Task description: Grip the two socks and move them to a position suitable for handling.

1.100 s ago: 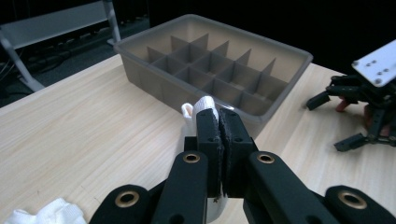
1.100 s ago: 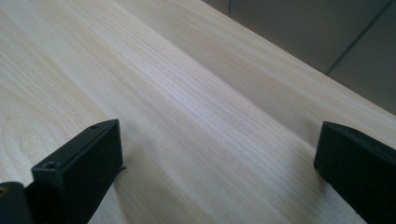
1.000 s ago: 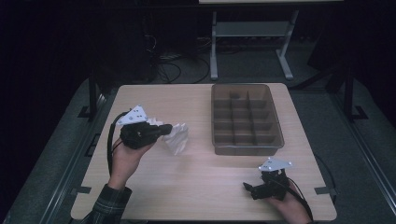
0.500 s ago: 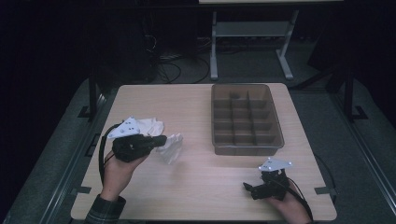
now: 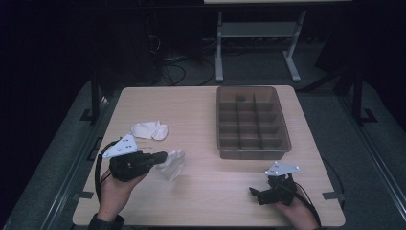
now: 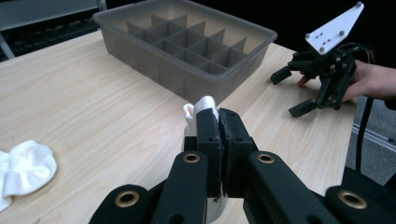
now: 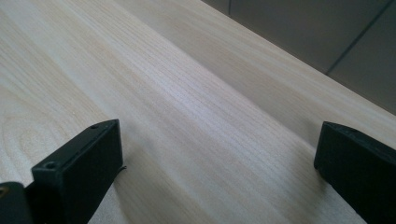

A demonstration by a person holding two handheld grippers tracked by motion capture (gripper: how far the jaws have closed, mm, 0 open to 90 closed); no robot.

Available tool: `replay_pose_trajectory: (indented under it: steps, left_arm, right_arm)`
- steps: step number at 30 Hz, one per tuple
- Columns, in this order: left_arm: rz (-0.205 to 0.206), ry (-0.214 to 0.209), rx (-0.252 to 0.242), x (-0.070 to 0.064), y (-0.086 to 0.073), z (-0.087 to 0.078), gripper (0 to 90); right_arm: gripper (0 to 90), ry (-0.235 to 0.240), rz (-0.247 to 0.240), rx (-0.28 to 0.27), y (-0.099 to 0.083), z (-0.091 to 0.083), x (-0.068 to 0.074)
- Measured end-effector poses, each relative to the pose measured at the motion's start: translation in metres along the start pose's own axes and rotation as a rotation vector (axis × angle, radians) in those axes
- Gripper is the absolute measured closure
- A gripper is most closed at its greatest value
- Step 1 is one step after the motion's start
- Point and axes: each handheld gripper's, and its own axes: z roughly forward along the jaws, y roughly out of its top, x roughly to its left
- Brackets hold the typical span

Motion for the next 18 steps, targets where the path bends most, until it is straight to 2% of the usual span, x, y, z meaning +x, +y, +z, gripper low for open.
replay_pose_trajectory:
  steps: [8, 18]
  left_arm:
    - [-0.014, -0.013, 0.015, -0.004, -0.009, 0.001, 88.4]
    - [-0.016, -0.039, 0.044, -0.009, -0.014, 0.017, 88.3]
  right_arm:
    - [0.7, -0.001, 0.0, 0.0, 0.0, 0.0, 0.0]
    - [0.8, 0.0, -0.001, 0.0, 0.0, 0.0, 0.0]
